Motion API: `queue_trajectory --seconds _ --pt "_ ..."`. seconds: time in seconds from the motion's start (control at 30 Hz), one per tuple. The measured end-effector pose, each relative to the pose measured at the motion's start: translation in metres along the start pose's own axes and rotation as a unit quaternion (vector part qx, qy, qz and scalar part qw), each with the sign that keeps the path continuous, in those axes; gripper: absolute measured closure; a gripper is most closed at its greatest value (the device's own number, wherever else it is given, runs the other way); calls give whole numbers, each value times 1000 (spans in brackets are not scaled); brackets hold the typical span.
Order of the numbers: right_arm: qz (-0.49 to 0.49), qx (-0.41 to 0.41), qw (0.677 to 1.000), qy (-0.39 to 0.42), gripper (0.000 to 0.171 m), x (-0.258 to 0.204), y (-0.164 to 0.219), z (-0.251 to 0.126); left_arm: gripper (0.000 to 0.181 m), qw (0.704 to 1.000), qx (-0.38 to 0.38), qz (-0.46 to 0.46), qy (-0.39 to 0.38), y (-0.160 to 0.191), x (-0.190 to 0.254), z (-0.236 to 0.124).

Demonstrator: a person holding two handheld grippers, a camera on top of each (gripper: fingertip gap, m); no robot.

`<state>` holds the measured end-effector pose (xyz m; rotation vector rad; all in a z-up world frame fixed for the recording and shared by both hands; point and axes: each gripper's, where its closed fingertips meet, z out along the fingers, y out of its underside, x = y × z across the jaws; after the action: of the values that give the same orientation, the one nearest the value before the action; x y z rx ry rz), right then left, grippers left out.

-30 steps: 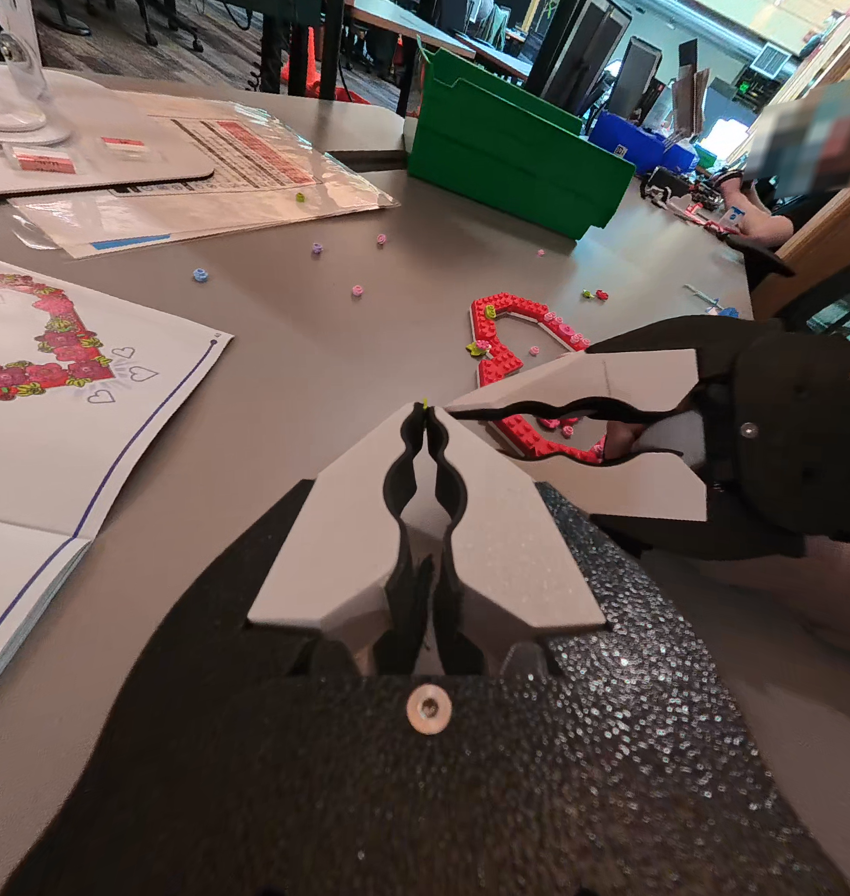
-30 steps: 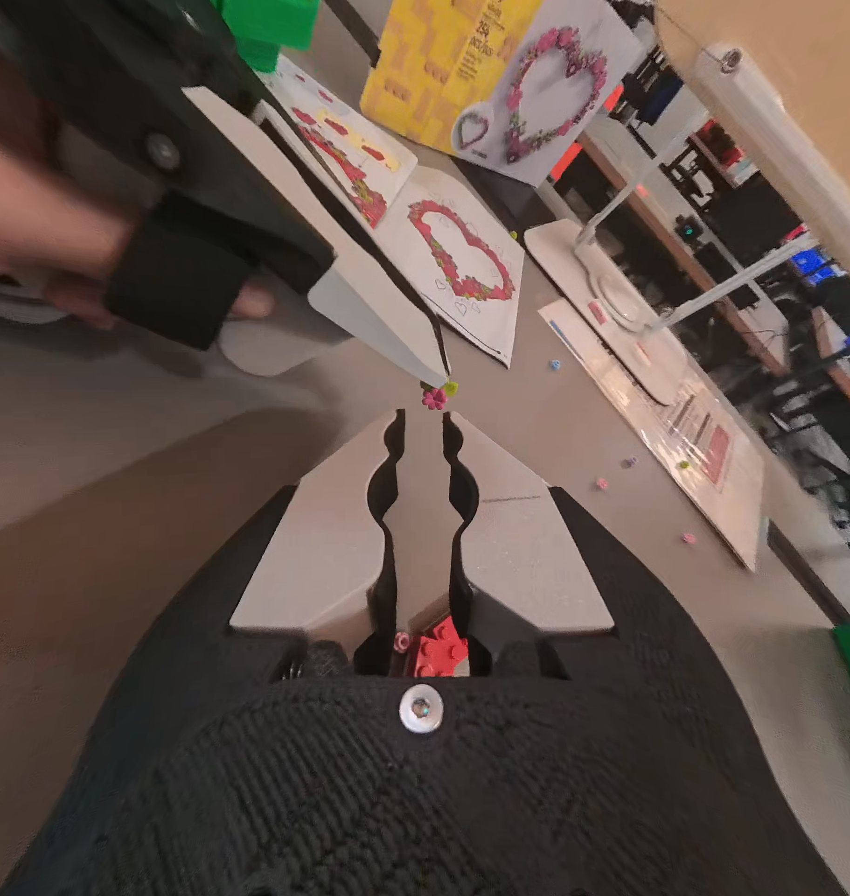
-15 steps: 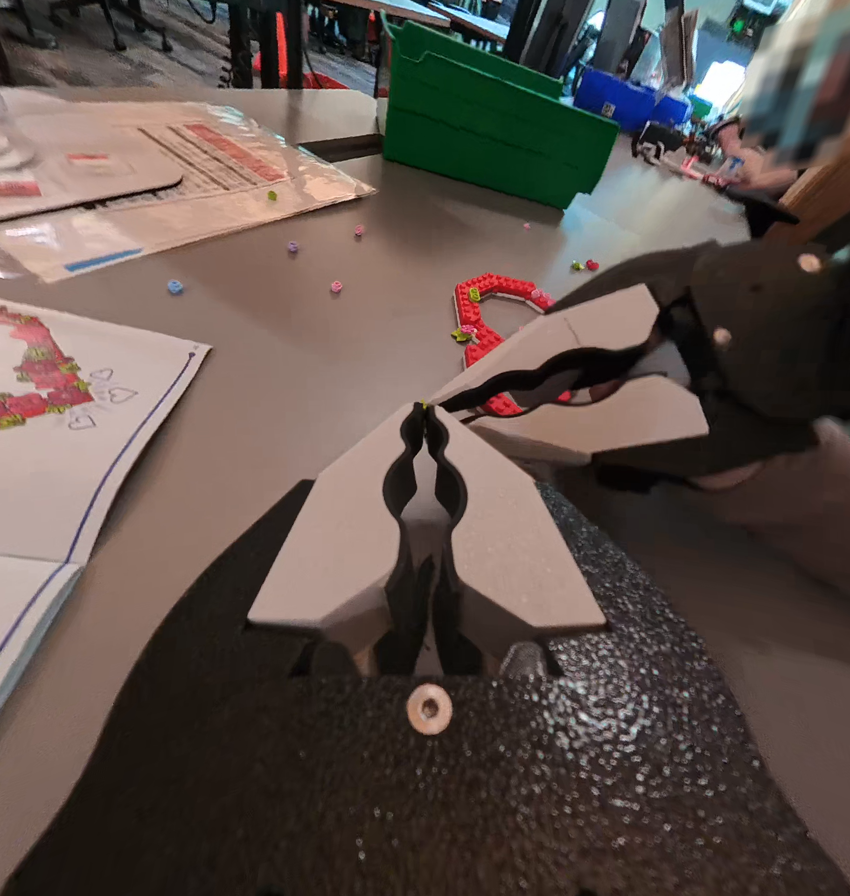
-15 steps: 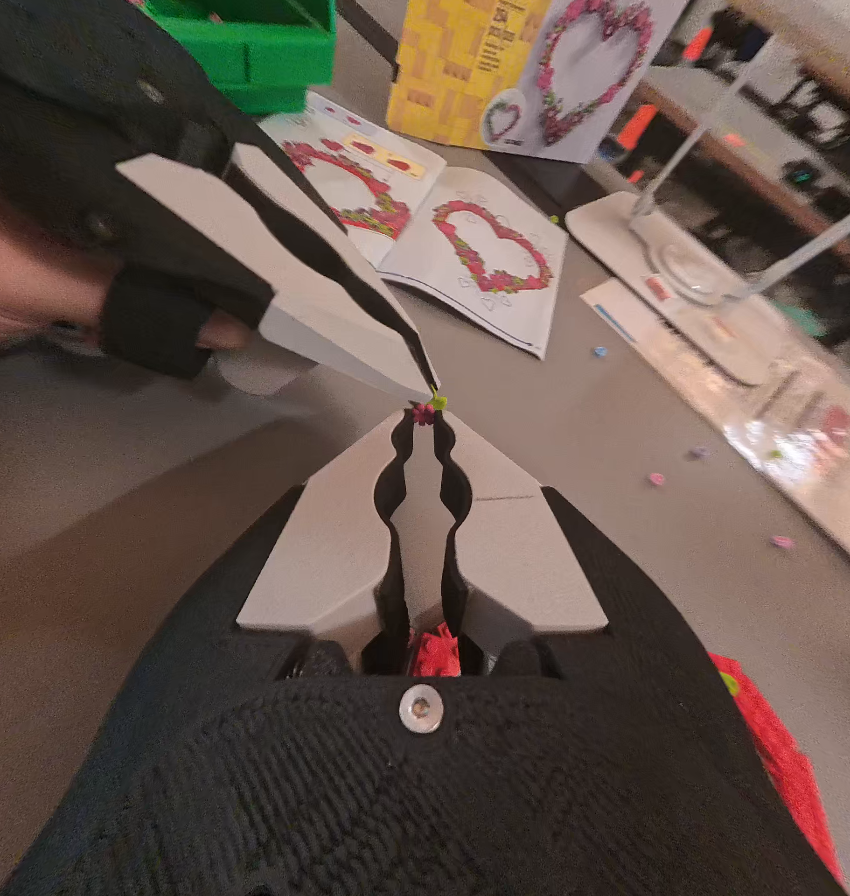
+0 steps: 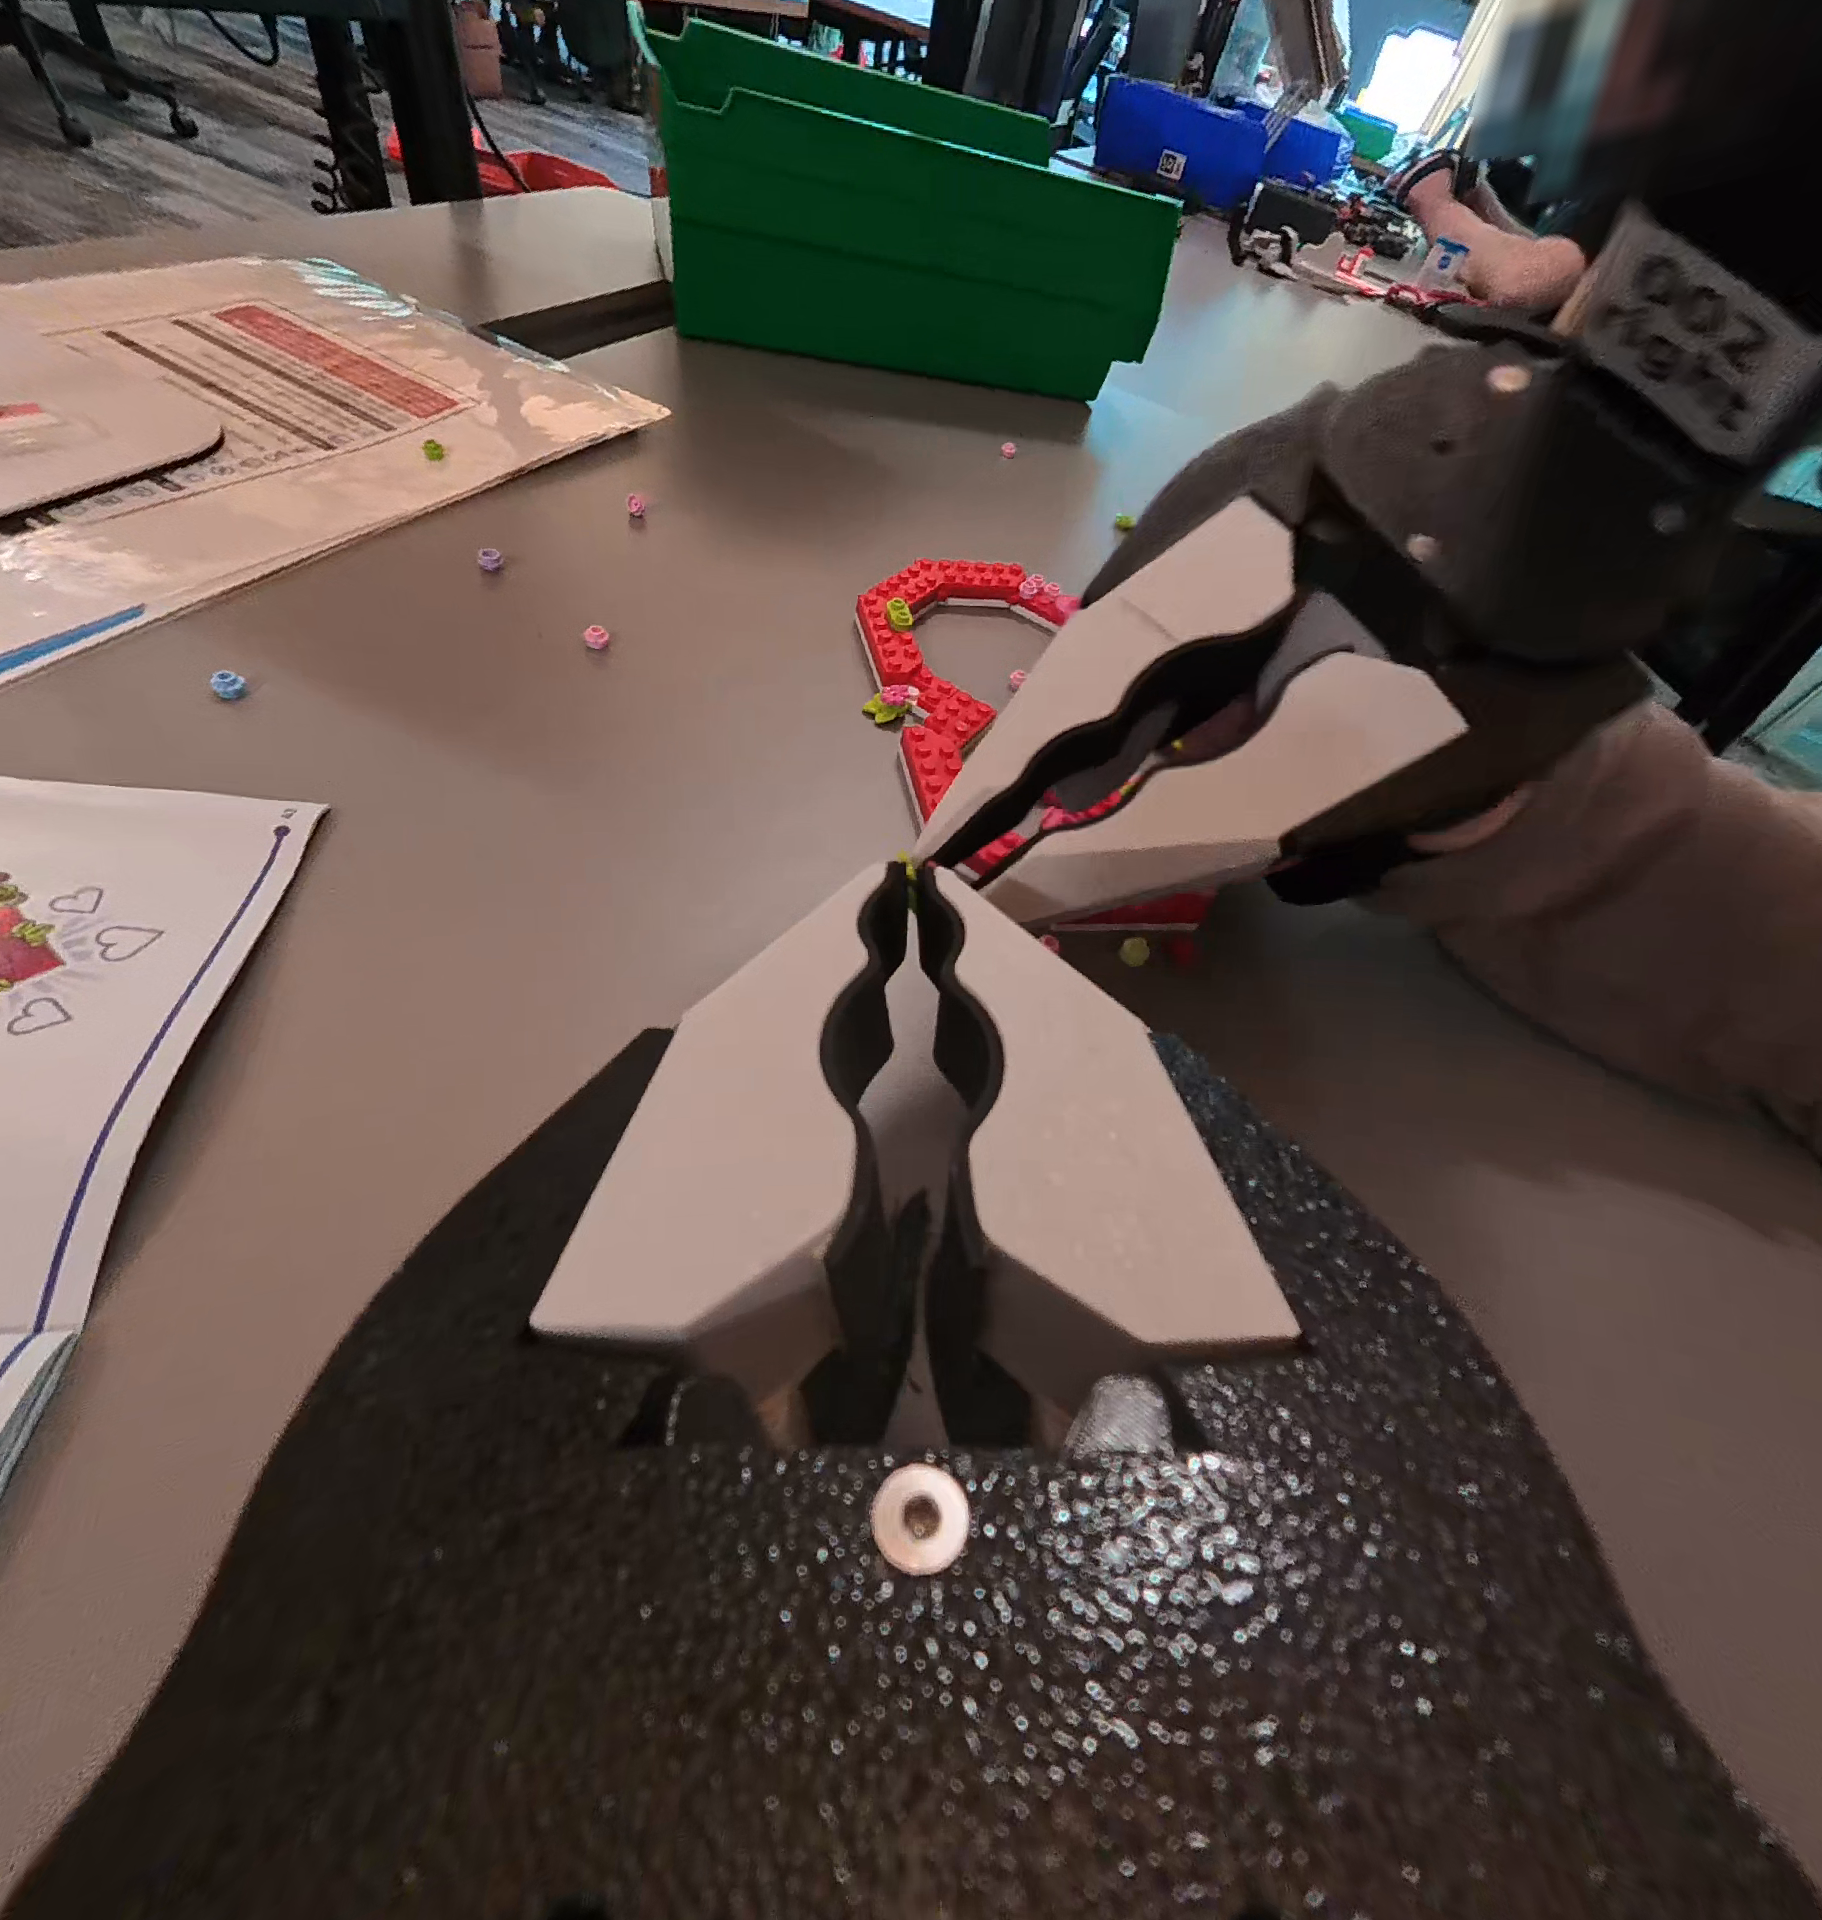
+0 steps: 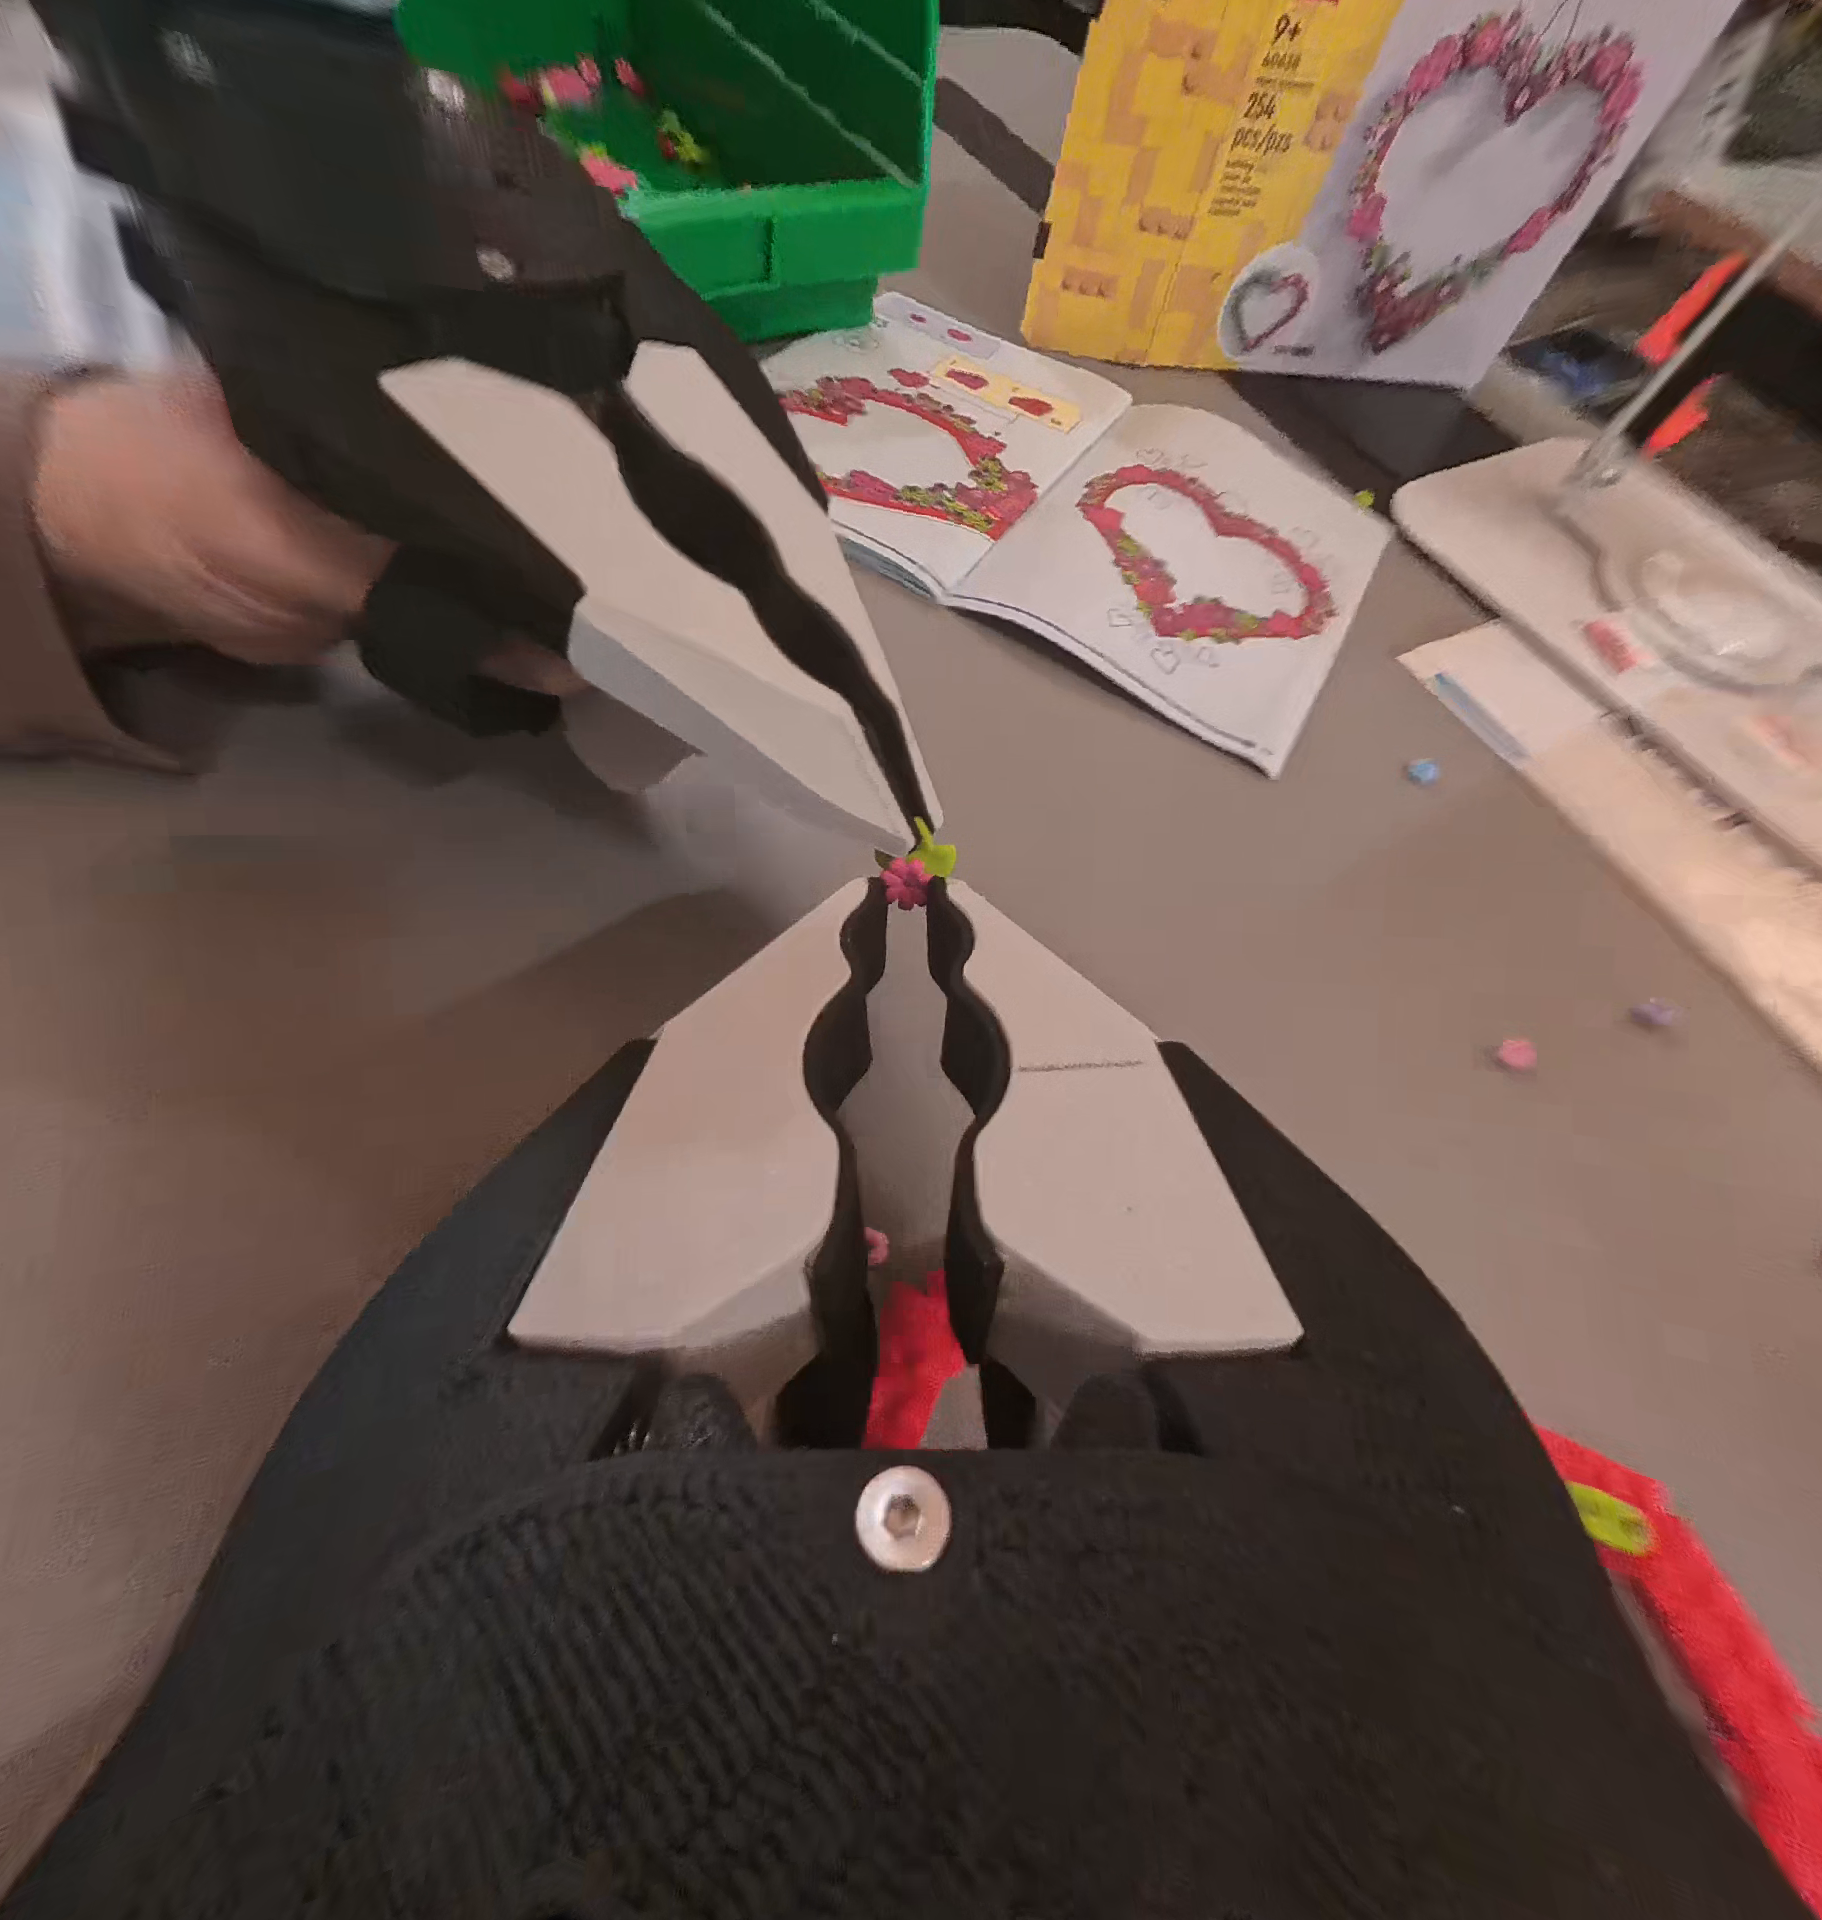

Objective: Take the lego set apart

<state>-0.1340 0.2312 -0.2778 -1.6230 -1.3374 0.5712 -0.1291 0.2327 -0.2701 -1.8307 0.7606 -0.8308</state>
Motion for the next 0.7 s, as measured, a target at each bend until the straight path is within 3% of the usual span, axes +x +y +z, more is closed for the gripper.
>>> queue_trajectory --seconds 0.03,0.33,0.53,0.63,0.7 --pt "-40 -15 999 27 165 1 1 1 181 1000 -4 -6 -4 1 -2 0" --pt "-340 -114 914 190 166 5 7 6 181 998 -33 -61 -14 13 -9 3" --pt "-418 -121 873 221 165 4 6 5 181 997 -32 -76 -5 14 -9 3" --pt "-402 -105 884 213 166 2 5 5 181 996 -31 -81 -1 13 -8 1" --pt "-318 -72 928 182 165 1 3 4 181 997 -25 -73 5 12 -7 0"
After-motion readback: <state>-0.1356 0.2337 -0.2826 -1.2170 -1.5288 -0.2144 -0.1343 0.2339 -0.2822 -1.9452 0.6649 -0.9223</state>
